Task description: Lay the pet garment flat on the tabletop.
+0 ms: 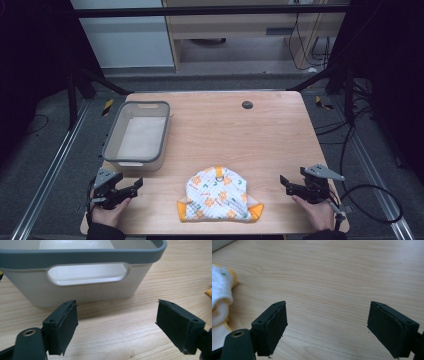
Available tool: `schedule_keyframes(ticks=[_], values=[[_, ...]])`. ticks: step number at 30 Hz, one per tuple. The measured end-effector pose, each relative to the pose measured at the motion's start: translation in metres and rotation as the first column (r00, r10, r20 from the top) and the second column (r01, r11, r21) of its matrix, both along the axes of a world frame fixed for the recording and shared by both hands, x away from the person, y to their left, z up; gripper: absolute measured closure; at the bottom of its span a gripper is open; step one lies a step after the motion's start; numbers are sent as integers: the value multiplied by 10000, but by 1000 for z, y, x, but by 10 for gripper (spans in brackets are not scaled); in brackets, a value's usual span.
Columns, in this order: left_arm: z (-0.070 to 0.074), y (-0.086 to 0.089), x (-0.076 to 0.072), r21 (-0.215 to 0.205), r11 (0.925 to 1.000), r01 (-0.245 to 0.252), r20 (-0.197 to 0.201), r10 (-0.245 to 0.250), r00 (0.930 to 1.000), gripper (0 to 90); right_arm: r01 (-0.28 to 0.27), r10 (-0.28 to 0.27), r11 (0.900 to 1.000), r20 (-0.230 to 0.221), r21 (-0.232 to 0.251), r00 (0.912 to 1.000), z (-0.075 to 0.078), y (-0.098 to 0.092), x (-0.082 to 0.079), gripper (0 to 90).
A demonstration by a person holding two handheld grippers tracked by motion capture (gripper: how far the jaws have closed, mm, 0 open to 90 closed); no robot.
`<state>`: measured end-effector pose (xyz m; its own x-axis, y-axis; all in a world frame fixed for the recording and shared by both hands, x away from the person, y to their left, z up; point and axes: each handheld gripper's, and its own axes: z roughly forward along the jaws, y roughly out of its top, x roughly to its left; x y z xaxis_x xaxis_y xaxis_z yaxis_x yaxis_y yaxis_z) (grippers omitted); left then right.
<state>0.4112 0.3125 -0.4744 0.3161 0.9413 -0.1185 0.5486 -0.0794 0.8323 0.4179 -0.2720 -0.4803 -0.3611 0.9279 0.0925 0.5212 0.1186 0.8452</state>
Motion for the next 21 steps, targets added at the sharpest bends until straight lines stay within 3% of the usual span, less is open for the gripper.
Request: schedule_keyframes(ticks=[10,15,18,21], values=[[7,-7,-9,-397,9990,224,86,-221,9997,167,-429,426,9990,228,127,9988,5,7,-3,186],[11,-9,-13,-447,9985,309,249,-298,9992,192,-680,660,9961,384,558,9971,11,11,-1,210],[14,-11,-14,-645,9973,356,221,-343,9992,197,-859,847,9961,479,219,9953,14,15,1,216],[18,-12,-14,-652,9971,392,270,-375,9989,210,-908,893,9955,526,281,9946,18,17,3,221]])
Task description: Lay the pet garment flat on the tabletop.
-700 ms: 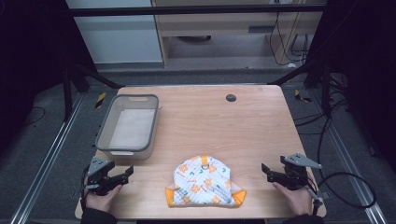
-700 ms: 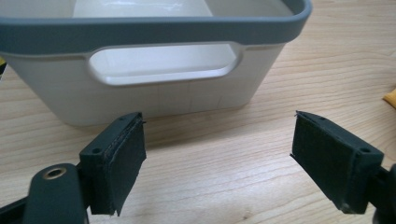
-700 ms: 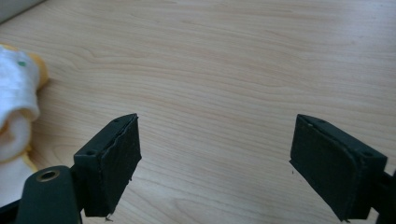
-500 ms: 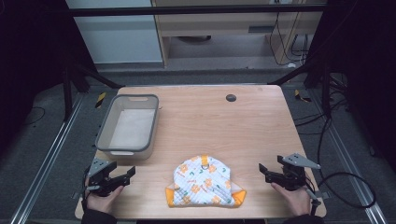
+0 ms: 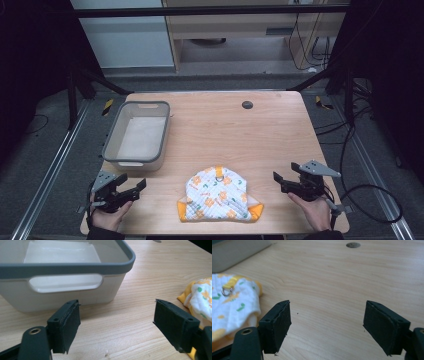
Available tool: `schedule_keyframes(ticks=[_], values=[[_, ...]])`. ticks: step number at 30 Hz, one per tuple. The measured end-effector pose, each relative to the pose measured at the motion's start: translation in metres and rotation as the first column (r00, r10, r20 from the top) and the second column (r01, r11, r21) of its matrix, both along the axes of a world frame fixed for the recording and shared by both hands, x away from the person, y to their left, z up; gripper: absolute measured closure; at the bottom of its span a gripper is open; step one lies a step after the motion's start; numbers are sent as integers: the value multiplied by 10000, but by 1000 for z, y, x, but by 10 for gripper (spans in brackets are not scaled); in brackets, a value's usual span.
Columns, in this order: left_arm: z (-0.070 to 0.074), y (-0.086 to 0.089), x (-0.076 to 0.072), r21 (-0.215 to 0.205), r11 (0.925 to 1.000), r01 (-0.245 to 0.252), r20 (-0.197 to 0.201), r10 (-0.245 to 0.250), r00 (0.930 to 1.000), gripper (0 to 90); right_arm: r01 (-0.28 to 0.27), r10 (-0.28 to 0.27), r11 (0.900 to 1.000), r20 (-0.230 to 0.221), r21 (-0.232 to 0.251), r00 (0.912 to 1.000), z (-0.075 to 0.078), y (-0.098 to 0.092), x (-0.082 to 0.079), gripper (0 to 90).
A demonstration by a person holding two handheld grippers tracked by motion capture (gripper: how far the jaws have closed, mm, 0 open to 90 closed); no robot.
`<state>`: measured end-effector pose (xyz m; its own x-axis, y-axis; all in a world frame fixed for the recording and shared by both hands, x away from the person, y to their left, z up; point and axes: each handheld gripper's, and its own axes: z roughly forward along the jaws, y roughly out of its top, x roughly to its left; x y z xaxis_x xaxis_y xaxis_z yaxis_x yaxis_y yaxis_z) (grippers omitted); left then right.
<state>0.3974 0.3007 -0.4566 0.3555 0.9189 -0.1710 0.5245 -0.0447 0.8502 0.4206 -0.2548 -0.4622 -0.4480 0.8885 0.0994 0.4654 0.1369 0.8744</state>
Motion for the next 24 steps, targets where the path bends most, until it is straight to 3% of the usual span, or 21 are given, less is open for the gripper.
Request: schedule_keyframes(ticks=[4,10,15,24], values=[[9,-5,1,-58,9999,141,150,-140,9998,219,-205,198,9993,221,299,9996,14,6,3,226],[21,-21,8,225,9984,523,336,-530,9980,242,-379,348,9984,722,421,9968,35,14,15,237],[33,-38,17,351,9951,919,480,-935,9945,254,-583,561,9980,830,239,9950,48,26,24,237],[44,-73,32,451,9873,1520,588,-1545,9862,264,-1178,1162,9930,930,122,9889,54,47,32,266]])
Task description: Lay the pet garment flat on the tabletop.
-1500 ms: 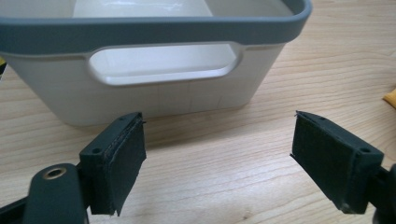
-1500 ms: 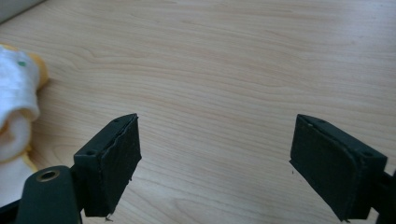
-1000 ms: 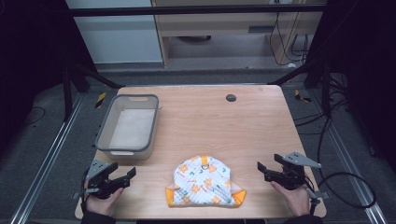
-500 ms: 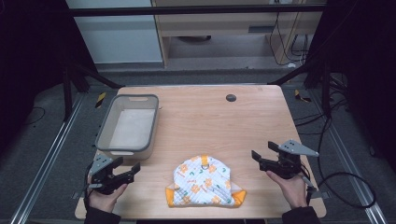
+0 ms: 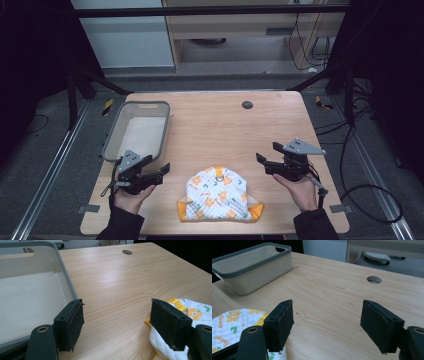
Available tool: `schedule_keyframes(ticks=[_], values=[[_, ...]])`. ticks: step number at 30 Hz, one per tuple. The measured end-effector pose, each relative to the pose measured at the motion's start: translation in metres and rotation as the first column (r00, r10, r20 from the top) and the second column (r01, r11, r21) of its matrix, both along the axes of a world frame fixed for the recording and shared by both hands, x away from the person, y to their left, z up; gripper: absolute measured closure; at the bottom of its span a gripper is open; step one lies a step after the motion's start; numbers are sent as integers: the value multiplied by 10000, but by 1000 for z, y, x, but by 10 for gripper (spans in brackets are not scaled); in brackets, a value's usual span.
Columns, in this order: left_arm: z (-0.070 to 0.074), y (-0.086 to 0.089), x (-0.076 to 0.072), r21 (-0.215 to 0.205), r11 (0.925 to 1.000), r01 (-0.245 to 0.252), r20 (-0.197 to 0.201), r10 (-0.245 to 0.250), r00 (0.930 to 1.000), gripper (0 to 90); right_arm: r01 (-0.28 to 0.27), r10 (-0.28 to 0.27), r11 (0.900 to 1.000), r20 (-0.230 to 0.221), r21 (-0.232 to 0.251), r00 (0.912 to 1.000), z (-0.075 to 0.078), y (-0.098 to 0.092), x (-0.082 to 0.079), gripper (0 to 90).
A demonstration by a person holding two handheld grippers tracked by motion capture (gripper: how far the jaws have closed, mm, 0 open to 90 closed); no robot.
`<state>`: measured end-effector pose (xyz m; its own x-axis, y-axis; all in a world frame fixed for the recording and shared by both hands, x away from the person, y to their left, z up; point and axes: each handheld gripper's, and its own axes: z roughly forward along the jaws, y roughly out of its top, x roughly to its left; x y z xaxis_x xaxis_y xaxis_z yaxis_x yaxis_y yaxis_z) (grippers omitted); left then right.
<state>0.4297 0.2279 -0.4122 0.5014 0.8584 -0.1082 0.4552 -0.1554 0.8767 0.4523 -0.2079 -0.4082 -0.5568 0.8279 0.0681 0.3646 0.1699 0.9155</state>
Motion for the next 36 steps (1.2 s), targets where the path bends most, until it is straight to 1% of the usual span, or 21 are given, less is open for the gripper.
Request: schedule_keyframes(ticks=[2,3,5,6,8,9,10,11,13,14,19,21,22,23,25,26,28,30,34,35,36], values=[[-1,-4,1,9,10000,74,-33,-74,10000,266,-66,66,10000,-1,-45,10000,-1,2,1,272],[-3,-12,3,-20,9998,201,-115,-202,9997,268,-221,220,9997,-75,-125,9997,-3,7,1,285],[-5,-16,5,-59,9995,295,-156,-296,9994,270,-271,269,9995,-93,-144,9996,-4,9,1,289],[-7,-20,6,-52,9993,381,-218,-382,9990,275,-438,436,9990,-182,-105,9989,-7,13,1,303],[-12,-28,8,243,9977,638,-438,-627,9971,277,-591,585,9981,-310,-197,9978,-11,17,1,306],[-12,-28,8,243,9977,638,-438,-627,9971,277,-591,585,9981,-310,-197,9978,-11,17,1,306],[-15,-31,8,273,9972,691,-462,-678,9966,284,-744,727,9965,-433,-389,9964,-15,21,1,313],[-18,-35,10,256,9964,806,-584,-790,9952,288,-781,760,9959,-475,-454,9960,-17,22,1,318],[-20,-38,11,288,9959,862,-647,-842,9943,288,-786,761,9958,-516,-471,9958,-18,23,2,323],[-23,-41,12,348,9946,974,-764,-946,9926,296,-842,808,9953,-697,-475,9943,-22,27,2,341],[-30,-49,14,505,9900,1320,-967,-1267,9872,331,-1166,1085,9899,-990,-801,9892,-30,35,3,368],[-32,-52,15,566,9883,1420,-1022,-1357,9855,338,-1218,1134,9892,-1018,-813,9883,-31,37,3,372],[-33,-53,16,621,9874,1453,-1051,-1383,9848,345,-1313,1217,9878,-1102,-840,9864,-34,39,3,381],[-35,-56,17,761,9845,1578,-1159,-1484,9821,347,-1402,1287,9862,-1248,-881,9838,-37,42,4,389],[-37,-59,18,873,9828,1625,-1208,-1515,9811,347,-1488,1366,9847,-1287,-906,9822,-39,42,4,393],[-39,-61,19,924,9812,1694,-1276,-1571,9793,347,-1608,1449,9818,-1481,-1014,9783,-44,46,5,398],[-40,-62,19,906,9810,1714,-1302,-1589,9787,347,-1667,1501,9808,-1543,-1013,9766,-46,47,5,400],[-45,-64,21,867,9786,1867,-1514,-1723,9733,349,-1865,1656,9767,-1793,-1065,9698,-50,51,5,401],[-52,-66,23,906,9729,2126,-1979,-1917,9613,352,-2134,1887,9703,-1951,-1141,9625,-54,57,5,409],[-54,-67,24,838,9725,2174,-2045,-1967,9589,357,-2183,1919,9687,-2013,-1183,9606,-56,58,5,412],[-54,-67,24,838,9725,2174,-2045,-1967,9589,364,-2265,1989,9664,-2048,-1212,9584,-57,59,4,418]])
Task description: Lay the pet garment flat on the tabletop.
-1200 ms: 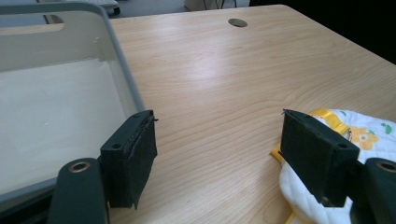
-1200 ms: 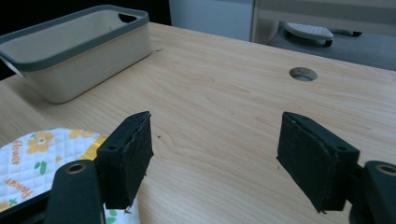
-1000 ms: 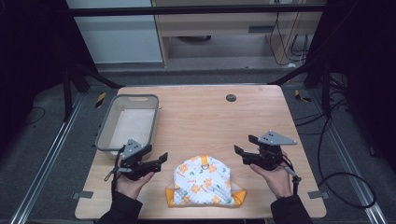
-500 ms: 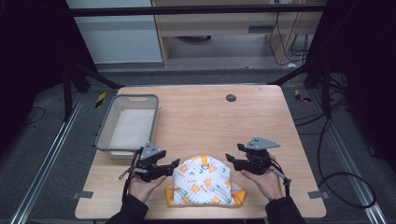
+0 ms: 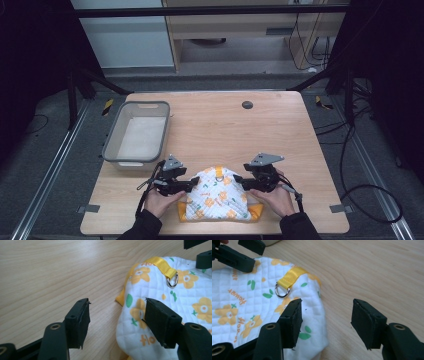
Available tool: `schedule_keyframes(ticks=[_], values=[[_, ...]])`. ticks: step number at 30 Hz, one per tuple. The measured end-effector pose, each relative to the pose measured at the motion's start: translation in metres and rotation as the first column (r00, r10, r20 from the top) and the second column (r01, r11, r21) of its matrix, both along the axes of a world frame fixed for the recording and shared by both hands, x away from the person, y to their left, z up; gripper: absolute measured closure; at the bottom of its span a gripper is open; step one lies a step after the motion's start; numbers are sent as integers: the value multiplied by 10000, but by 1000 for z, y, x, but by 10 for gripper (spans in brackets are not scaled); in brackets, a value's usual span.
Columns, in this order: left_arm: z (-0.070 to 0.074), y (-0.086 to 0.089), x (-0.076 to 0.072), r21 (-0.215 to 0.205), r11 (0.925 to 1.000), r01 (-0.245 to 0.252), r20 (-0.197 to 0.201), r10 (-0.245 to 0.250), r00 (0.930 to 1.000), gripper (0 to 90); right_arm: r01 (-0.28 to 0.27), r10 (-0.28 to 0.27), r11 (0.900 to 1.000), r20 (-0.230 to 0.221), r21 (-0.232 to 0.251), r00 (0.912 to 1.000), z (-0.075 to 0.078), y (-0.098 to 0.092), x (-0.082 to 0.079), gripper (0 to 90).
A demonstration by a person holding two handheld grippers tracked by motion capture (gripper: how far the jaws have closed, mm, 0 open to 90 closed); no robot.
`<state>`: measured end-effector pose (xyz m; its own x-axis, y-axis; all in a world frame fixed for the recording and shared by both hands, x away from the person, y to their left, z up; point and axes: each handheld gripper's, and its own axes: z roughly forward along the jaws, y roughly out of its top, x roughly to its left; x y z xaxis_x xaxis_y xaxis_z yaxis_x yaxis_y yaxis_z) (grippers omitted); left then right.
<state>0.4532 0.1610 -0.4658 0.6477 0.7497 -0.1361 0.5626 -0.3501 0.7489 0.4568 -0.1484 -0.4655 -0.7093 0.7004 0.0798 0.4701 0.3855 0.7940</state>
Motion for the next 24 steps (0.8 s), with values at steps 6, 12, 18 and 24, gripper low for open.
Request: schedule_keyframes(ticks=[6,12,18,24], values=[[-4,-3,-1,37,9996,292,-254,-291,9993,454,-431,424,9989,-433,-160,9982,-9,8,-3,498],[-8,-7,-3,44,9976,687,-523,-684,9963,591,-687,673,9975,-841,-133,9942,-13,10,-2,604],[-11,-9,-2,58,9965,837,-834,-830,9931,758,-792,787,9969,-1003,-7,9918,-12,8,-2,768],[-2,-9,-6,-81,9956,938,-577,-941,9939,808,-788,796,9968,-929,126,9925,-6,8,-5,810]])
